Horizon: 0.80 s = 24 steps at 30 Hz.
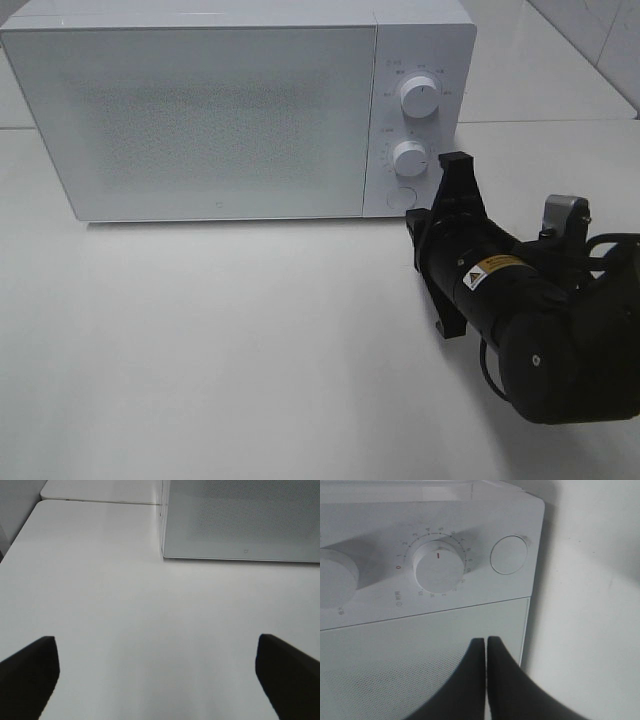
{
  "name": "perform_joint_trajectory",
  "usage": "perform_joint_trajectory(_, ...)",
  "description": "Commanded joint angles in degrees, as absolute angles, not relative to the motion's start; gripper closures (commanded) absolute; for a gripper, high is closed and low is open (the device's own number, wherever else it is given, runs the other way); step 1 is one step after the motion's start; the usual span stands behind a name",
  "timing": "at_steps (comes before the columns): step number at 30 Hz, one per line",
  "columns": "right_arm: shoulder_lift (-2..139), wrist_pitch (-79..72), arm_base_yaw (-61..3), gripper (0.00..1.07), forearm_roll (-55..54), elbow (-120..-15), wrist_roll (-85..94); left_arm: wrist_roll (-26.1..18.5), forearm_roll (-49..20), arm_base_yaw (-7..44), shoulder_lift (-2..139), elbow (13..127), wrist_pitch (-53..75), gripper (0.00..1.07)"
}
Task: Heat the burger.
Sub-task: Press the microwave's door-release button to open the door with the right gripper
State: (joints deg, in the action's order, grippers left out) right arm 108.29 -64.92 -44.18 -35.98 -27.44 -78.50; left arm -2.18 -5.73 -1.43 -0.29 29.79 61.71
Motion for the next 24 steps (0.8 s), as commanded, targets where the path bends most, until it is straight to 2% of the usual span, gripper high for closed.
perform_joint_trajectory(1, 109.1, -64.7, -43.0, 1.07, -34.4, -28.7, -79.1, -2.1, -5.8, -1.3, -1.1, 29.7, 61.3, 0.06)
perform_joint_trajectory(13, 113.4, -60.6, -37.0, 1.07, -30.7, -33.6, -79.3, -2.1, -5.8, -1.3, -1.1, 29.7, 61.3, 0.06)
perform_joint_trajectory(24, 117.5, -58.1, -36.2, 1.07, -29.4, -38.8, -79.9, -2.1, -5.8, -1.3, -1.1, 29.7, 61.3, 0.06)
